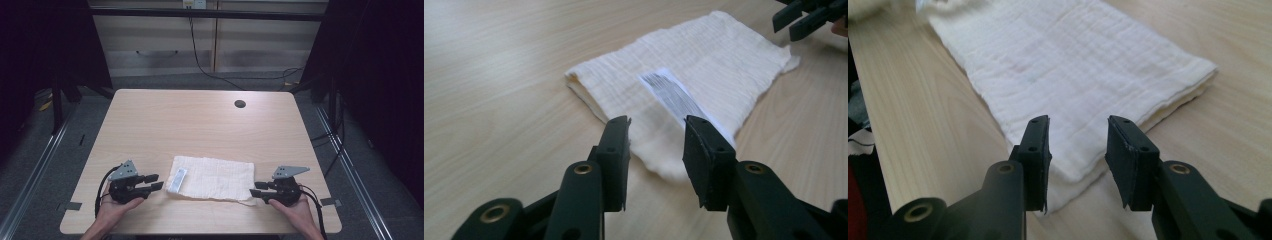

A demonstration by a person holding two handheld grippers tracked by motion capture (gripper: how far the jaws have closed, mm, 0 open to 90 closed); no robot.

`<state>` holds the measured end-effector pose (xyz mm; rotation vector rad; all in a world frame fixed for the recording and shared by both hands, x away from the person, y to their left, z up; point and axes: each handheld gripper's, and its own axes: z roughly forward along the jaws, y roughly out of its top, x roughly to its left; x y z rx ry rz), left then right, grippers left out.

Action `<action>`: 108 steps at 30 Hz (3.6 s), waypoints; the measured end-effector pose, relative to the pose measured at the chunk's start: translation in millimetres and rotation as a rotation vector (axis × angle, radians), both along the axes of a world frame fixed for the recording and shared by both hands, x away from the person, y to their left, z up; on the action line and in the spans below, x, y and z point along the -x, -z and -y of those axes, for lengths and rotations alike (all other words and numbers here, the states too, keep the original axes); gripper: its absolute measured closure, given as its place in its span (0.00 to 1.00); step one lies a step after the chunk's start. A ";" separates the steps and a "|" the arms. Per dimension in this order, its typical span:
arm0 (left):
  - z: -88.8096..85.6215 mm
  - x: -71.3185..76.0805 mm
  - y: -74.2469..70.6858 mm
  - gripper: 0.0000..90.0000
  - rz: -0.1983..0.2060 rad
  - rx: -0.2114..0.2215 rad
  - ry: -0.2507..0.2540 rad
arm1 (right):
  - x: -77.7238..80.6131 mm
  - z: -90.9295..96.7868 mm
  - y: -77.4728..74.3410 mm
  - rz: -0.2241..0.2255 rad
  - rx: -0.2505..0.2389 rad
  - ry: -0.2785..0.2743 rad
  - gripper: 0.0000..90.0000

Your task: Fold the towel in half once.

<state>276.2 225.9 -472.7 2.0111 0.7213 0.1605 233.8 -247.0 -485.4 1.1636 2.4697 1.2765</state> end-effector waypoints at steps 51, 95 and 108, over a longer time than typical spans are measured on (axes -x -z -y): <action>50.2 -40.7 28.8 0.81 -0.054 -0.189 0.077 | -94.7 0.6 23.2 -0.032 0.018 0.086 0.97; 64.0 -85.8 31.0 0.93 -0.047 -0.183 0.072 | -94.0 -2.9 20.2 -0.022 0.001 0.084 0.97; 50.1 -90.0 26.4 0.95 -0.080 -0.124 0.025 | -89.4 -4.5 7.4 0.027 -0.054 0.068 0.97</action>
